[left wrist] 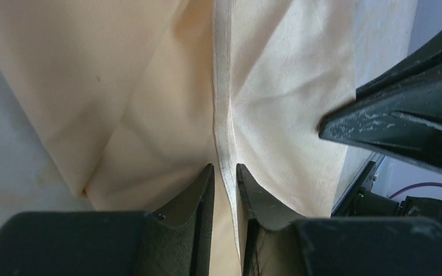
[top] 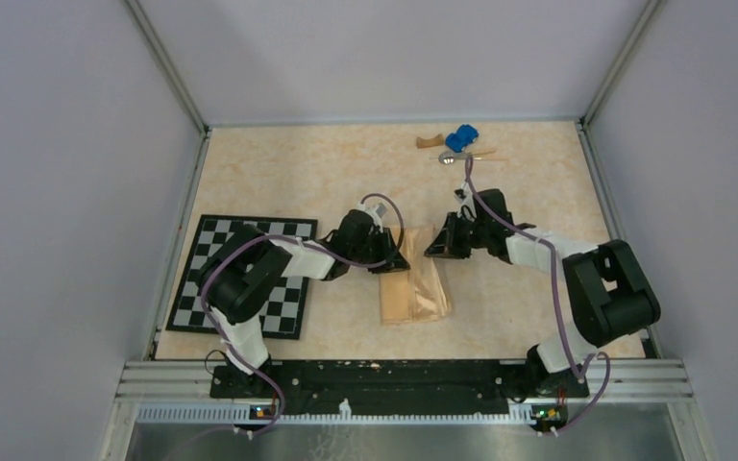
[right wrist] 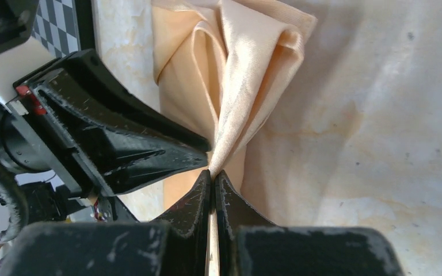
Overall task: Fold the napkin into a case and place the utensils inside
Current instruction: Fold the 2/3-rectangle-folded napkin at the center of the board.
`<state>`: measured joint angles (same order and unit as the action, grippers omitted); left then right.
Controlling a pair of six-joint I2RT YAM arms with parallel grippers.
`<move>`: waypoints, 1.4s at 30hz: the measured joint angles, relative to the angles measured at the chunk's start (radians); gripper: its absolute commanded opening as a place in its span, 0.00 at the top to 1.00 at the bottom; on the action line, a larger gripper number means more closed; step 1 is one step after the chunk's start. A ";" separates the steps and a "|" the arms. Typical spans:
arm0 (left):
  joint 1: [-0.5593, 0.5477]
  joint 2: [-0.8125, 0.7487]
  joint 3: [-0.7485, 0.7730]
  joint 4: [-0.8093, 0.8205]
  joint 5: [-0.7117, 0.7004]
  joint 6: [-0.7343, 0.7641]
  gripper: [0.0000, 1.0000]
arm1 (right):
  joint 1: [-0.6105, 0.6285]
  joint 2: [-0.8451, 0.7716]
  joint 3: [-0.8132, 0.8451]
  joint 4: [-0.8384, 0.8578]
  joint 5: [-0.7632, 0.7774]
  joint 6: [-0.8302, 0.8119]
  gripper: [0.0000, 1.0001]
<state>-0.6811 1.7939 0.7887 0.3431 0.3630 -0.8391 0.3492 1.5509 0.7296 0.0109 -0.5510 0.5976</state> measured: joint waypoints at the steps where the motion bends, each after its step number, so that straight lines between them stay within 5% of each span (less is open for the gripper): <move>1: 0.000 0.014 0.005 0.013 0.003 -0.008 0.75 | 0.011 0.000 0.006 -0.005 0.009 0.005 1.00; 8: 0.001 0.070 0.024 0.094 0.022 -0.045 0.77 | 0.118 0.000 0.035 0.027 0.073 0.123 1.00; 15: 0.020 0.035 0.012 0.086 0.056 -0.028 0.37 | 0.138 -0.001 0.020 0.094 0.130 0.253 1.00; 30: 0.239 -0.282 -0.179 0.034 0.209 -0.020 0.36 | 0.138 -0.004 0.023 0.050 0.195 0.251 1.00; 42: 0.253 -0.104 -0.183 0.025 0.179 0.016 0.74 | 0.201 0.048 0.087 0.023 0.232 0.244 1.00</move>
<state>-0.4286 1.6897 0.6056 0.3679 0.5415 -0.8230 0.5507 1.5993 0.8165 0.0338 -0.3195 0.8417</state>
